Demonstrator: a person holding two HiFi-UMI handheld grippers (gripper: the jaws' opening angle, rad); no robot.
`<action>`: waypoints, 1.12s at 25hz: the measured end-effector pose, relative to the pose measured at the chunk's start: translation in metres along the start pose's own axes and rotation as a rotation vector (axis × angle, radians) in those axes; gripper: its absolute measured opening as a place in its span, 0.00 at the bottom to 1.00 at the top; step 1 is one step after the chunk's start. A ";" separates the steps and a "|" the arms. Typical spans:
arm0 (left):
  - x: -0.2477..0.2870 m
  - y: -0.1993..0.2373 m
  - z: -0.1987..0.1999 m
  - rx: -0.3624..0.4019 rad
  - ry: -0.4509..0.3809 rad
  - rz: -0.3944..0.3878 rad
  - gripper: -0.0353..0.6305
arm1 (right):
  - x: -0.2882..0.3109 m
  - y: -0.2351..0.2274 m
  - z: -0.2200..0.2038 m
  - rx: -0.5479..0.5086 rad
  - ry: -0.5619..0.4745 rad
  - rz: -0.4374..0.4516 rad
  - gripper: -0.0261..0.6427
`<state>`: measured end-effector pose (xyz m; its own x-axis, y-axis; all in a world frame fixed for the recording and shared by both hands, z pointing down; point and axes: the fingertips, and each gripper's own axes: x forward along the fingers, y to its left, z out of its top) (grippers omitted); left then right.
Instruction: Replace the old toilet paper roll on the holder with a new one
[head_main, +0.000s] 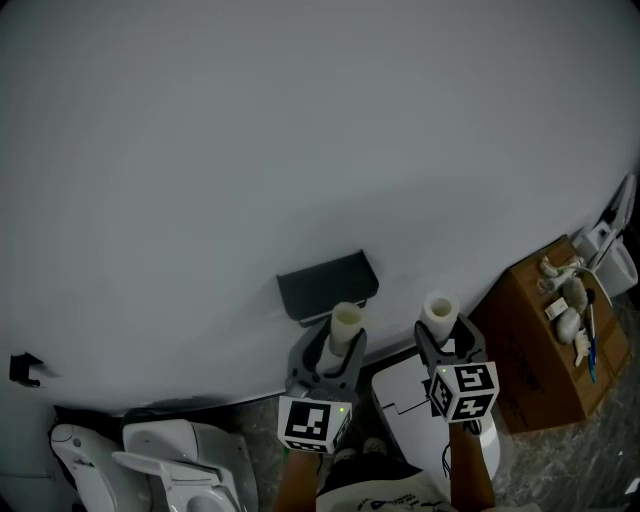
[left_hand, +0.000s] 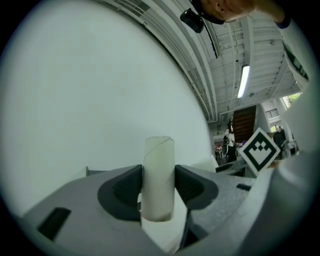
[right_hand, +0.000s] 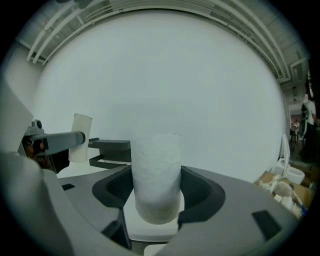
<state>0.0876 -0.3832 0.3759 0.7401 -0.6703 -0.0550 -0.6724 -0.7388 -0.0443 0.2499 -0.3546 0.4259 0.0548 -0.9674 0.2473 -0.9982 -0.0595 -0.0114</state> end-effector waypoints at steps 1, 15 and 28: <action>-0.002 0.002 0.000 0.000 0.001 0.005 0.36 | 0.005 0.001 -0.002 -0.040 0.013 0.000 0.47; -0.027 0.026 0.009 -0.018 -0.021 0.063 0.36 | 0.077 0.016 -0.028 -1.021 0.121 -0.076 0.47; -0.039 0.040 0.011 -0.010 -0.017 0.085 0.36 | 0.102 0.059 -0.034 -1.487 0.104 -0.096 0.47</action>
<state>0.0318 -0.3854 0.3653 0.6801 -0.7293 -0.0747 -0.7326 -0.6801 -0.0287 0.1962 -0.4487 0.4838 0.1823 -0.9491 0.2568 -0.1069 0.2405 0.9647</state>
